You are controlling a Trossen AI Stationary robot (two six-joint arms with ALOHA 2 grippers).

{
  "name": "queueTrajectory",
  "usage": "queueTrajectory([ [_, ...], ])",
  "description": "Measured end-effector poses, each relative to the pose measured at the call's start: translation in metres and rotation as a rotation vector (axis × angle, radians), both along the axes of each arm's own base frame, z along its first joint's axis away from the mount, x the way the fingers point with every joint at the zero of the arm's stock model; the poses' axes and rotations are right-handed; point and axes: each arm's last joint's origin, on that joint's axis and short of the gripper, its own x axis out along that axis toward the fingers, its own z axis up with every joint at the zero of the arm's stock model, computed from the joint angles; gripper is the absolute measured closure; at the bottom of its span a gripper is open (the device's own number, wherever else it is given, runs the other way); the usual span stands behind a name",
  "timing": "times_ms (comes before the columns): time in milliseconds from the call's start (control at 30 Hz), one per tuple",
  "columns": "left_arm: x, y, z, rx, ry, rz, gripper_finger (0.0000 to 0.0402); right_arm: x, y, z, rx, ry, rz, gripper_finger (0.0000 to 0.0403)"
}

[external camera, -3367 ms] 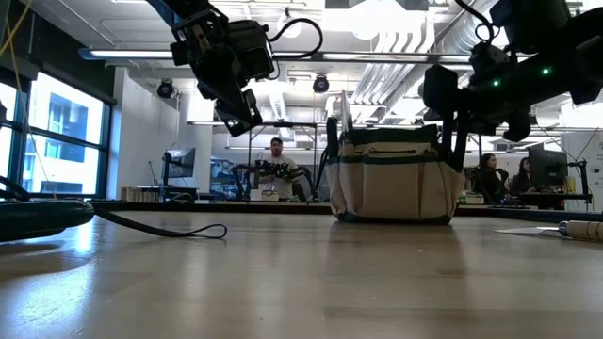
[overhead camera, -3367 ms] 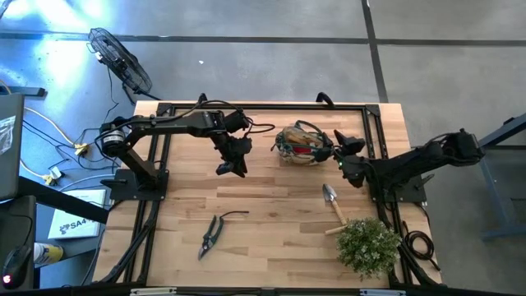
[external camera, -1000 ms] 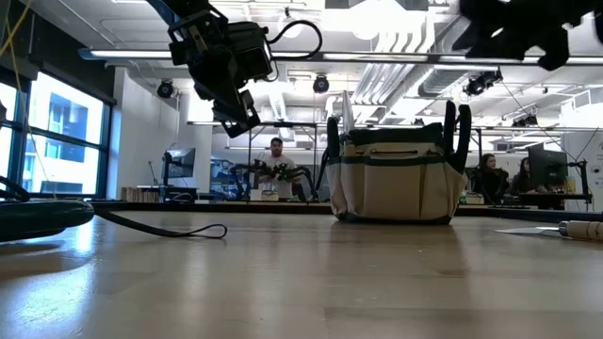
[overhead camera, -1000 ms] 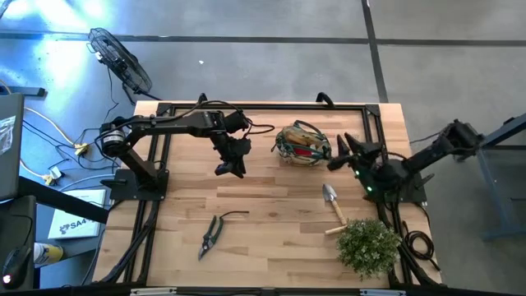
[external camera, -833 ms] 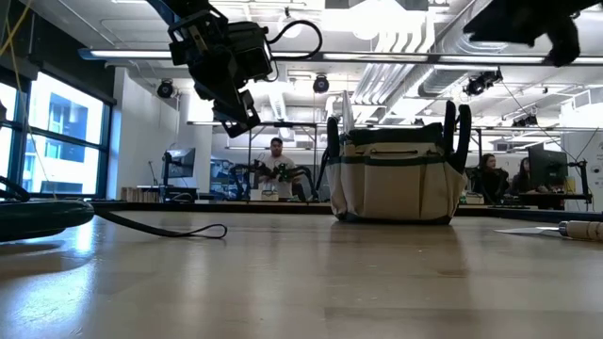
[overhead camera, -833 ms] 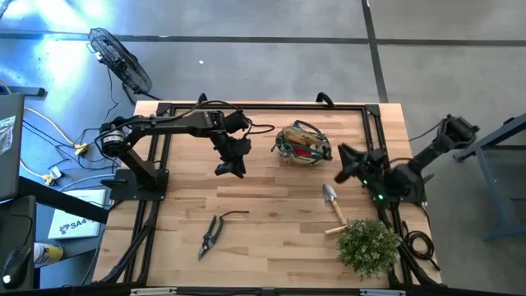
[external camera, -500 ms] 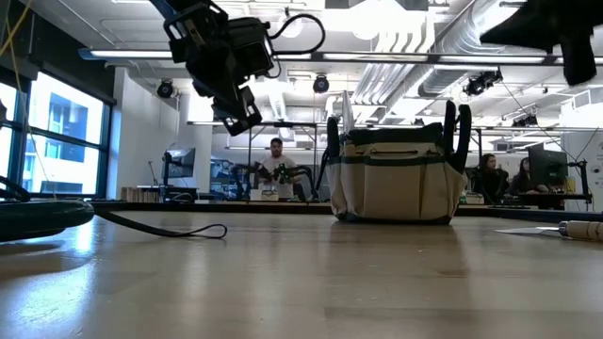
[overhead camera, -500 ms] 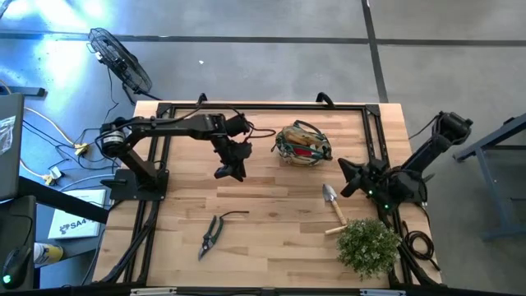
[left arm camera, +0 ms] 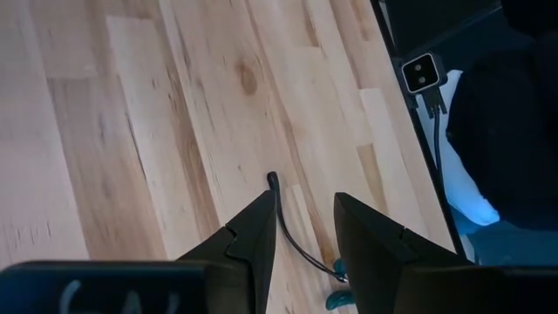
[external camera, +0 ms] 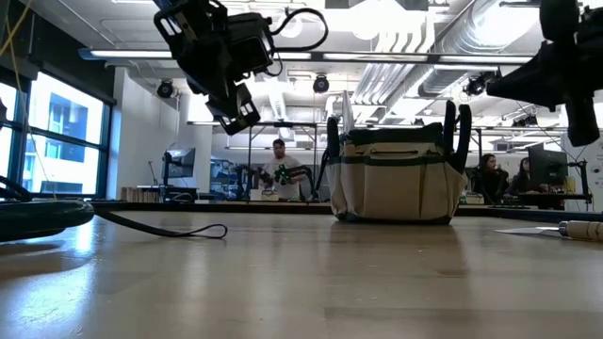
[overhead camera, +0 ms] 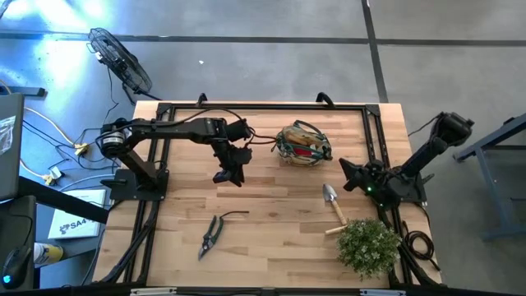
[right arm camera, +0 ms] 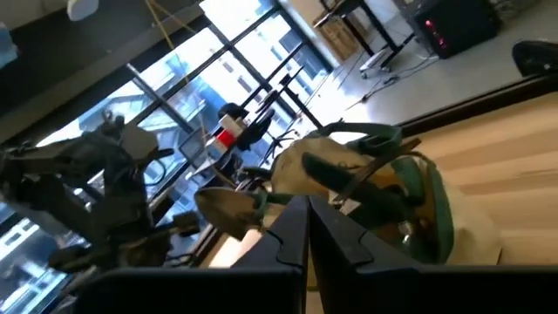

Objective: Pick & Place Garden tools in Gardening bag
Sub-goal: Put the top green shear scissors into the light brown gardening bag

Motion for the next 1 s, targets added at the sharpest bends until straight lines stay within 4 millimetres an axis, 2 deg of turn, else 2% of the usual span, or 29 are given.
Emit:
queueTrajectory([
  [300,0.001,0.0,0.0,0.002,-0.011,-0.001,0.0288,0.004,-0.007,0.0,0.024,-0.027,-0.06,0.04],
  [700,0.002,0.0,0.001,0.004,-0.022,0.002,0.0288,0.013,-0.009,-0.025,0.058,-0.065,-0.101,0.04],
  [1000,0.002,0.001,0.001,0.006,-0.026,0.002,0.0288,0.036,-0.025,-0.037,0.113,-0.04,-0.046,0.04],
])
